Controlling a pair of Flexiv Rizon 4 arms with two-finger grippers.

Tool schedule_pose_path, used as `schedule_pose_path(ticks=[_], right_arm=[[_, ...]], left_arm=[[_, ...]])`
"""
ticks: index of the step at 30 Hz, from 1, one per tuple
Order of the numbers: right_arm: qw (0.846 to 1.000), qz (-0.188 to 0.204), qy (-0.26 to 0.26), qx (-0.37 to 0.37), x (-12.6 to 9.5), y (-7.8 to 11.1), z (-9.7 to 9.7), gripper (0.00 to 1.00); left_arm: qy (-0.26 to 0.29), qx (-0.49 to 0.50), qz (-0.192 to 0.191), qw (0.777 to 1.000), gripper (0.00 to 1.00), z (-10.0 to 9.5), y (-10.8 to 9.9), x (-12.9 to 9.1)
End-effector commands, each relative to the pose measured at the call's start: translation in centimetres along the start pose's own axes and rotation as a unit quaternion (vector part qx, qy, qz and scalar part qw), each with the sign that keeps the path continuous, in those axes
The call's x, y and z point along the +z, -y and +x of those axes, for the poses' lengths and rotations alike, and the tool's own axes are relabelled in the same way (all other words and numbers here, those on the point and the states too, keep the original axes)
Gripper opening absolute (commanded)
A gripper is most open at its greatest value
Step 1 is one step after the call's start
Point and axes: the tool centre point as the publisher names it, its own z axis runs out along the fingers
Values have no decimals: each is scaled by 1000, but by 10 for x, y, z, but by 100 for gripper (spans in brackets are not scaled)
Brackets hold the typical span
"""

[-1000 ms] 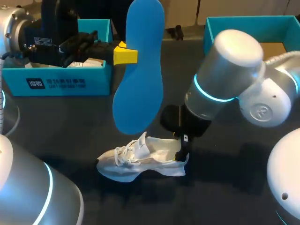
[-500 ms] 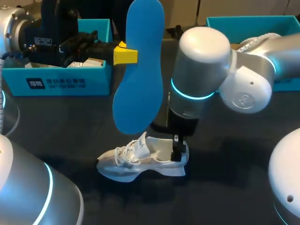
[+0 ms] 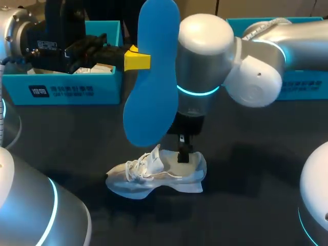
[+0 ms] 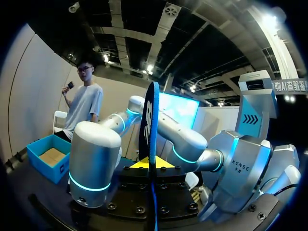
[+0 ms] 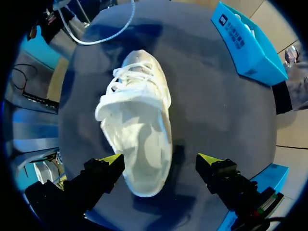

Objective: Take the shoe out of the shoebox, open the shoe tongue, remove and reinsert the insole, then place the shoe into the shoebox

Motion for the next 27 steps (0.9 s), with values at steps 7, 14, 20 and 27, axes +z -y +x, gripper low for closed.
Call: schedule_pose_path(ticks=[7, 14, 20, 27], right_arm=[[1000, -1, -7, -7, 37, -11, -17, 100], [1000, -14, -20, 1, 55, -14, -12, 100], [999, -17, -34, 9, 70, -11, -11, 100], [999, -15, -42, 13, 76, -11, -10, 14]], left_arm=[[-2, 0, -2, 1000, 0, -2, 2, 1], [-2, 0, -2, 1000, 0, -2, 2, 1], [-2, 0, -2, 1000, 0, -2, 2, 1], [-2, 0, -2, 1000, 0, -2, 2, 1]])
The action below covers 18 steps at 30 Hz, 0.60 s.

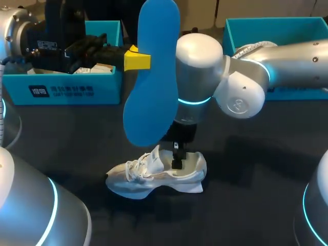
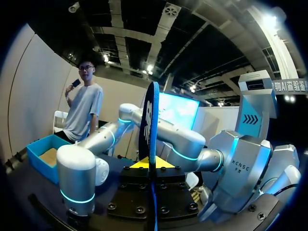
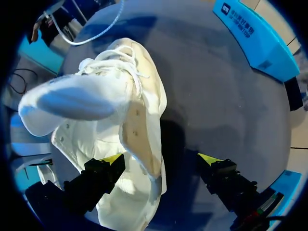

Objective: Take the shoe out of the shoebox, open the shoe tongue, remove and reinsert the insole, then place the shoe into the shoebox

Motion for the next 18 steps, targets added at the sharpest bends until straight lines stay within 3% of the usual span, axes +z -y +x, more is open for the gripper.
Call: schedule_pose_path(ticks=[1, 11, 18], right_arm=[[1000, 2, -3, -2, 4, -4, 0, 0], [1000, 19, -22, -11, 6, -7, 3, 0], [999, 29, -30, -10, -6, -7, 10, 0]], left_arm=[[-2, 0, -2, 1000, 0, -2, 2, 1], [-2, 0, -2, 1000, 0, -2, 2, 1], [-2, 0, -2, 1000, 0, -2, 2, 1]])
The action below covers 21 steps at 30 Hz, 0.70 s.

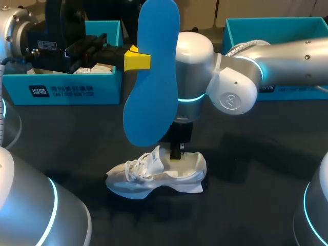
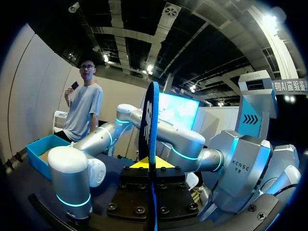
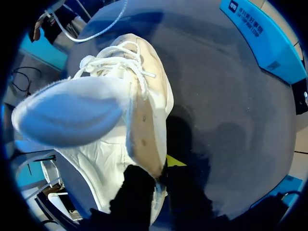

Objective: Take the shoe out of the shoebox, open the shoe tongue, remove and reinsert the insole, then place the shoe into the shoebox

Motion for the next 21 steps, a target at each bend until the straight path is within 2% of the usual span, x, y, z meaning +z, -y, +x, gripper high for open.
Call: schedule_pose_path(ticks=[1, 6, 9, 18, 21], right_arm=[[1000, 6, -2, 3, -10, -2, 3, 0], [1000, 7, -9, 23, -22, 2, 8, 0], [998, -2, -13, 59, -33, 5, 13, 0], [987, -56, 6, 150, -65, 3, 32, 0], [985, -40, 23, 168, -78, 1, 41, 0]], left_arm=[[-2, 0, -2, 1000, 0, -2, 2, 1], [-2, 0, -2, 1000, 0, -2, 2, 1], [-2, 0, -2, 1000, 0, -2, 2, 1], [-2, 0, -2, 1000, 0, -2, 2, 1], [-2, 0, -2, 1000, 0, -2, 2, 1]])
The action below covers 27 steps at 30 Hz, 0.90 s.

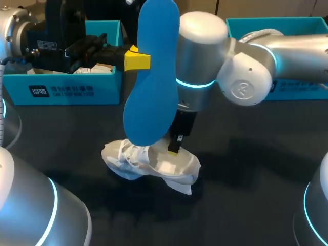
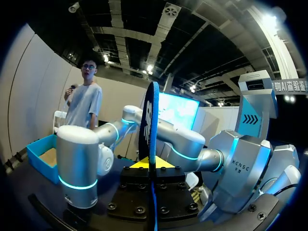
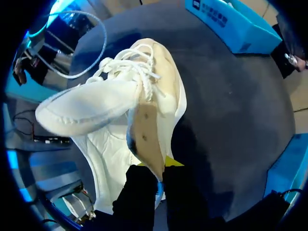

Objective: Take the shoe out of the shoebox, open the shoe tongue, remove and reinsert the insole, then place the shoe into the shoebox

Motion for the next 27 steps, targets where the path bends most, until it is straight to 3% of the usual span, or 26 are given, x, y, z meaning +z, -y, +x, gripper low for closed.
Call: schedule_pose_path(ticks=[1, 11, 13, 18, 22, 25, 27], right_arm=[[999, -5, 31, 6, -21, 12, 12, 0], [999, -5, 31, 6, -21, 12, 12, 0], [998, -40, 16, 49, -19, 17, 9, 0], [973, -90, 2, 213, -22, 39, 12, 0], [950, -131, 9, 284, -24, 48, 23, 0], [928, -141, 11, 343, -23, 48, 29, 0], [930, -122, 26, 345, -21, 42, 34, 0]], left_arm=[[-2, 0, -2, 1000, 0, -2, 2, 1], [-2, 0, -2, 1000, 0, -2, 2, 1], [-2, 0, -2, 1000, 0, -2, 2, 1], [-2, 0, -2, 1000, 0, -2, 2, 1], [-2, 0, -2, 1000, 0, -2, 2, 1], [-2, 0, -2, 1000, 0, -2, 2, 1], [-2, 0, -2, 1000, 0, -2, 2, 1]])
